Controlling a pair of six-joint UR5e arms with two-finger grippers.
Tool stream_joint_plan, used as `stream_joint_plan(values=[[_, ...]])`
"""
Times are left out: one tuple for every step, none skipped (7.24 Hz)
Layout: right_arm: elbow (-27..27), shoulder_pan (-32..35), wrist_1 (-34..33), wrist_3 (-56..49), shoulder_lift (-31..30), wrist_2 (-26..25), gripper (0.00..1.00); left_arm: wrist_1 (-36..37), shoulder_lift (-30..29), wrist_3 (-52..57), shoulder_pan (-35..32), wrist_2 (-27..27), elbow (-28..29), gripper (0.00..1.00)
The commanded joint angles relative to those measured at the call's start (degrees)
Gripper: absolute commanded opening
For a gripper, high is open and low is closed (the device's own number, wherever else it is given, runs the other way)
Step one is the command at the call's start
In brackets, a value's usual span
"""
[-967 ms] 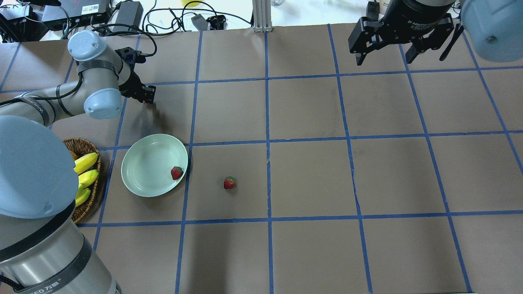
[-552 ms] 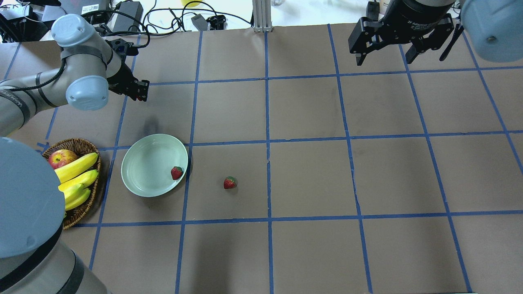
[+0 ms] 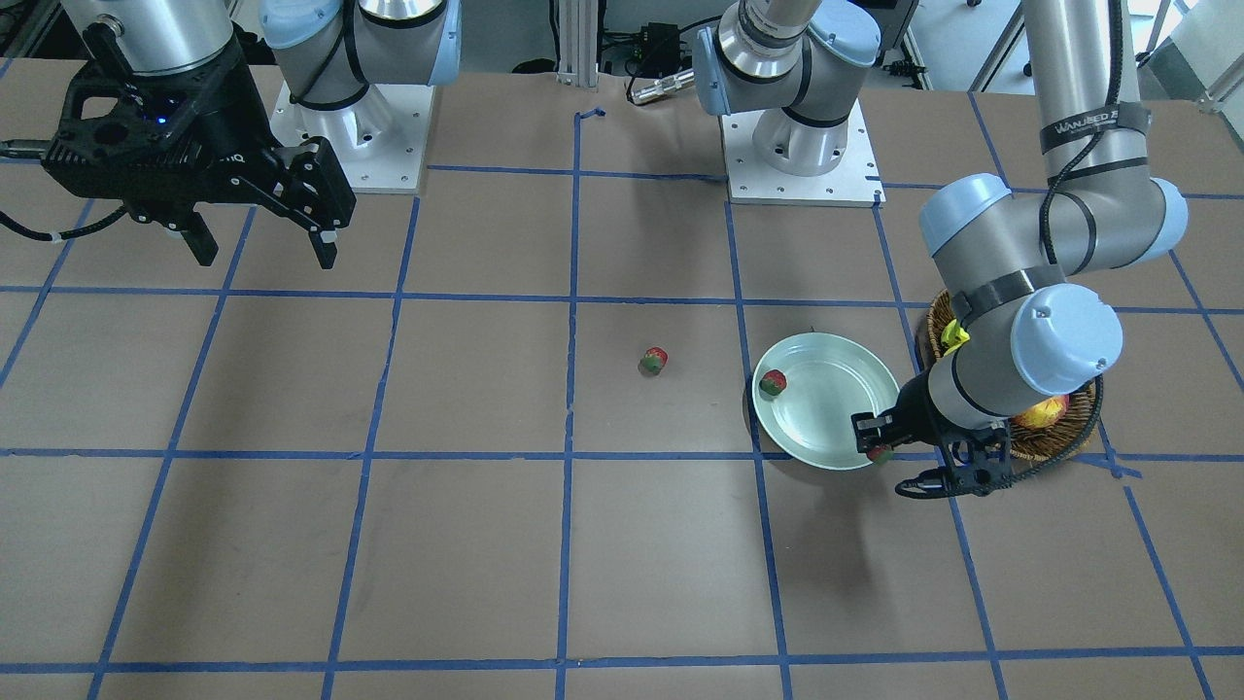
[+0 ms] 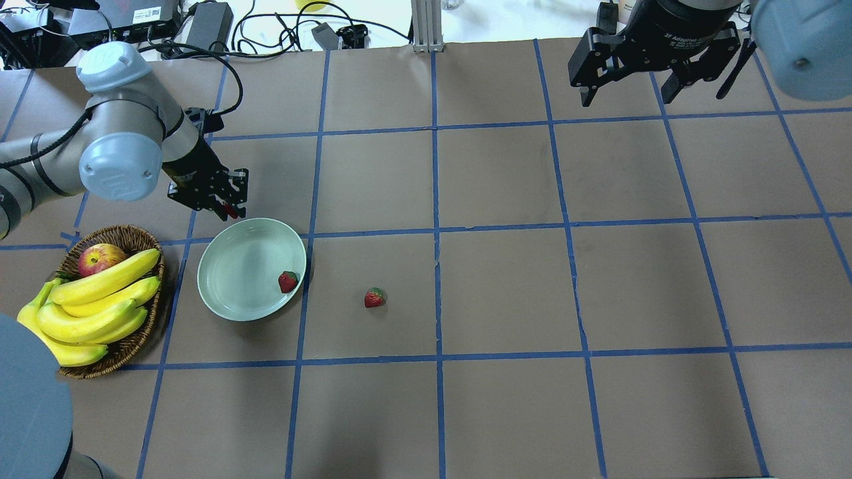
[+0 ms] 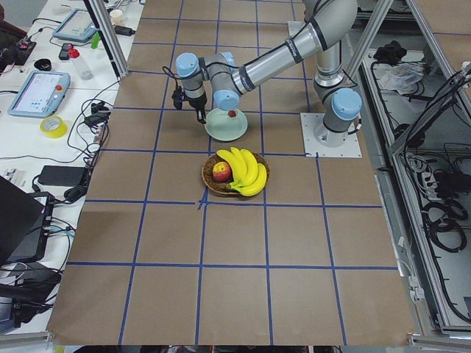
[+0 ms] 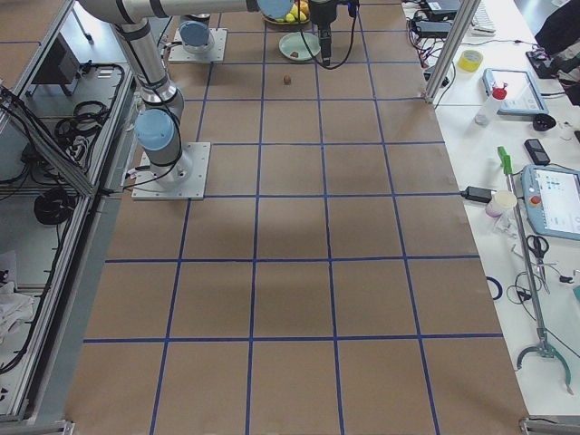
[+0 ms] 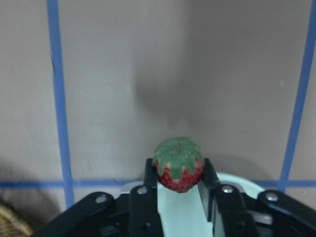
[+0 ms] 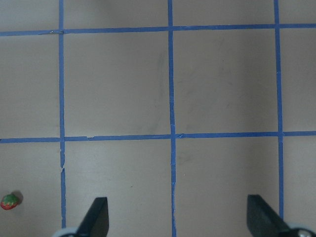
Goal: Collect all strawberries into plate
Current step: 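Lower the strawberry into the plate and open the left gripper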
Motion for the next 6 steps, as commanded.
stream_joint_plan(values=[[0.0,-0.02,0.17,0.09,-0.09,0.0,1.0,-0.71,1.39,-1.9,0.01,-0.58,-4.33,0.83],[0.09,-0.1,0.61,0.17,-0.35,-0.09,1.0,-0.71,2.18,-2.34,-0.16,-0.5,-4.25,1.0],[0.26,-0.11,0.7,0.17,-0.53,-0.09,1.0,-0.8,2.88,-2.35,-0.42,0.29,-4.16,1.0],[0.26,-0.11,0.62,0.17,-0.53,-0.09,1.0,-0.8,4.37,-2.17,-0.69,0.12,-3.72,1.0],[0.26,-0.11,0.53,0.09,-0.53,0.0,1.0,-1.58,5.86,-3.04,-1.65,-0.4,-2.5,1.0],[0.26,-0.11,0.61,0.09,-0.44,0.0,1.0,-2.55,6.66,-7.49,-4.96,-0.41,-0.4,1.0]])
